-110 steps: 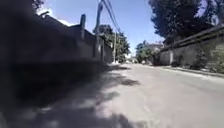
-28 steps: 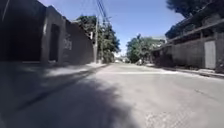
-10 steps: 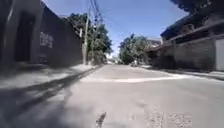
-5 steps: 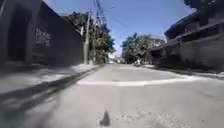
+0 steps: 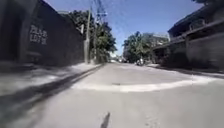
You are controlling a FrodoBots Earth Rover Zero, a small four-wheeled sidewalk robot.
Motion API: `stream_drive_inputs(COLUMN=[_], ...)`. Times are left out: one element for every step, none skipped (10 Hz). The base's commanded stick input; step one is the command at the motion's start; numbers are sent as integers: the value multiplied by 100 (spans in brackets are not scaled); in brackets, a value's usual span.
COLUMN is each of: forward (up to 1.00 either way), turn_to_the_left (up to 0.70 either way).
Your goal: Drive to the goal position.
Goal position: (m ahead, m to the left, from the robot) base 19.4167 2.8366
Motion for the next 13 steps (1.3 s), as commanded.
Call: stream_drive_inputs(forward=[100, 100, 100, 100, 100, 100, 100, 100, 100, 100, 100, 100, 100], turn_to_the_left=[-22, -8, -3, -3, -3, -3, -2, -2, -2, 0, 0, 0, 0])
